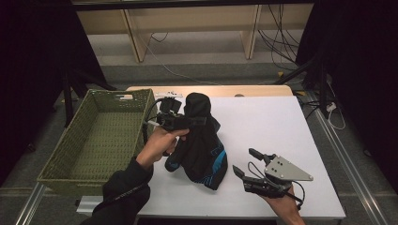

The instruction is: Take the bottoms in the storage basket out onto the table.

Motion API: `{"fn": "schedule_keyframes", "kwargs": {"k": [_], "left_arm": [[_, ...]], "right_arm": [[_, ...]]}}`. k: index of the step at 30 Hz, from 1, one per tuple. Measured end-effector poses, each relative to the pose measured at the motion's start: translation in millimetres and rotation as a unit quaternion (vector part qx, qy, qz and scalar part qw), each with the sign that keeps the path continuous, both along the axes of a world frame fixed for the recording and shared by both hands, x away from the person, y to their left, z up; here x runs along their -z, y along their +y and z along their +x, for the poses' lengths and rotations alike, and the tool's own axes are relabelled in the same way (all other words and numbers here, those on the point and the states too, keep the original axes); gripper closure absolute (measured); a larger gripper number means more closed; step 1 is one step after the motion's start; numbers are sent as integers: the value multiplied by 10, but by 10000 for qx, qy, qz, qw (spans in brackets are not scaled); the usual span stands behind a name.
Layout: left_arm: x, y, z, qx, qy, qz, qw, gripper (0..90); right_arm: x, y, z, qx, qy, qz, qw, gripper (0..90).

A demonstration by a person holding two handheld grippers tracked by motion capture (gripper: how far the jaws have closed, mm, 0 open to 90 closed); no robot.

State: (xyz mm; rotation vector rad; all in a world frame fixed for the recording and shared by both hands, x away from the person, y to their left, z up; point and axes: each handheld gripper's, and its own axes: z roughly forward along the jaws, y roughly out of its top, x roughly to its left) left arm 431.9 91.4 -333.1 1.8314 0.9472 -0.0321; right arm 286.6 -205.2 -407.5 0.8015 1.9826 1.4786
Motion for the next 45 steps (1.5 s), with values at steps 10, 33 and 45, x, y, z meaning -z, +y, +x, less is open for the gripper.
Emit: {"fn": "schedule_keyframes", "kwargs": {"k": [10, 33, 45], "left_arm": [[117, -80, 32, 63, 108, 113, 9999, 799], [383, -300, 47, 285, 346, 311, 9985, 773], [509, -393, 47, 361, 427, 539, 9970, 754]], "right_arm": [[8, 3, 8, -6, -11, 14, 10000, 275], [7, 2, 3, -1, 0, -15, 10000, 275], [5, 2, -5, 11, 3, -18, 10000, 275]]}}
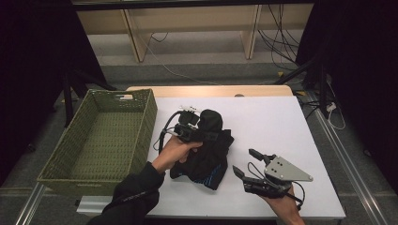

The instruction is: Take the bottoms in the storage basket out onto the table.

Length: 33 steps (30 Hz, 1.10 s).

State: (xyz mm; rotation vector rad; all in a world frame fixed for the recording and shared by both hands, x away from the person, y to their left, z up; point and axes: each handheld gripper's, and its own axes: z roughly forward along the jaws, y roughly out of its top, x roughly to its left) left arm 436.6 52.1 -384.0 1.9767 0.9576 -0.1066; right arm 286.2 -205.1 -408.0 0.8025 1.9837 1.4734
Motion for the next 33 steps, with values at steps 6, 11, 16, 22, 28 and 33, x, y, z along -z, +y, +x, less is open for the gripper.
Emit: {"fn": "schedule_keyframes", "kwargs": {"k": [6, 11, 16, 22, 28, 33], "left_arm": [[48, -51, -13, 64, -2, 89, 9999, 743], [93, -76, -13, 97, 38, 137, 9999, 726], [123, -100, -17, 195, 26, 204, 9996, 702], [153, -132, -31, 247, 12, 248, 9994, 670], [186, -164, -40, 376, 12, 320, 9988, 614], [204, -195, -48, 422, 48, 425, 9982, 534]], "right_arm": [[0, 0, 0, -4, -7, -9, 10000, 275], [1, 0, -1, 1, -11, 2, 10000, 275], [1, 0, -1, 0, -7, -11, 10000, 275], [1, -1, -1, 0, -5, -7, 10000, 276], [2, 1, -1, -1, -18, -7, 10000, 276], [2, 1, -1, 3, -8, -6, 10000, 276]]}}
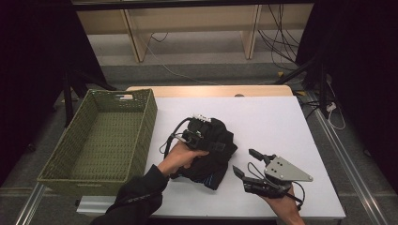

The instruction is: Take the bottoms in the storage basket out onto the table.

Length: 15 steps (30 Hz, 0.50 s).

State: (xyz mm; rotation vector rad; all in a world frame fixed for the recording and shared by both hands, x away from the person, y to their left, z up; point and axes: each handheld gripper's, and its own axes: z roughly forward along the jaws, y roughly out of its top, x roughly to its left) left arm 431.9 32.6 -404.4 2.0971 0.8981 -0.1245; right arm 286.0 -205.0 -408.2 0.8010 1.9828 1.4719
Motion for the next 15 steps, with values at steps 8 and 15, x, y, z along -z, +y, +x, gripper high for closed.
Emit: {"fn": "schedule_keyframes", "kwargs": {"k": [8, 15], "left_arm": [[-4, -2, 12, -43, -8, 503, 9987, 318], [18, 53, 48, -256, -57, 818, 9963, 220]], "right_arm": [[0, 0, -2, -3, 17, -9, 10000, 276], [1, 0, -2, -10, -2, -17, 10000, 277]]}}
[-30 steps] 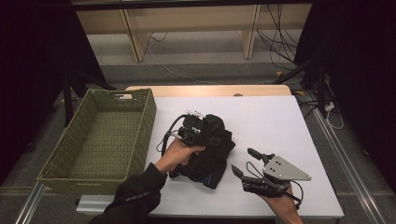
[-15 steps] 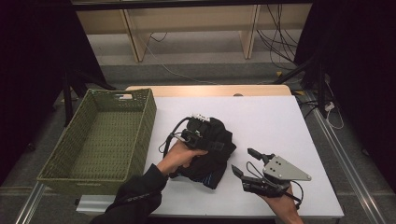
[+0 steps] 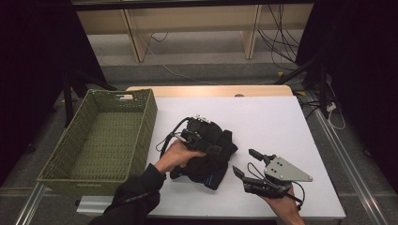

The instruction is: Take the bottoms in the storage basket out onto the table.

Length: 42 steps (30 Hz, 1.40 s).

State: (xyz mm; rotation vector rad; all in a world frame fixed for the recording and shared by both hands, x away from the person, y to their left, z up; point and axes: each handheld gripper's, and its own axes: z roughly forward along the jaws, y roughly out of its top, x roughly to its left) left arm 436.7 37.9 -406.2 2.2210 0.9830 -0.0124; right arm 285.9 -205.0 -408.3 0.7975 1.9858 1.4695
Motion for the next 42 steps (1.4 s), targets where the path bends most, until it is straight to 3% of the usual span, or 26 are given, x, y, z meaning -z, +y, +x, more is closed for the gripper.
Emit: {"fn": "schedule_keyframes", "kwargs": {"k": [4, 17, 28, 42], "left_arm": [[-20, 88, 32, -88, -26, 58, 9999, 195], [-195, 289, 19, -405, -279, -326, 9983, 176], [-250, 345, -7, -440, -442, -557, 9965, 162], [-330, 400, -91, -504, -742, -884, 9920, 151]], "right_arm": [[-2, -1, -1, 17, 11, 13, 10000, 277], [-2, -5, 3, 24, -2, 14, 10000, 277], [-2, -5, 2, 19, -1, 21, 10000, 277], [-3, -7, 1, 19, -13, 31, 10000, 277]]}}
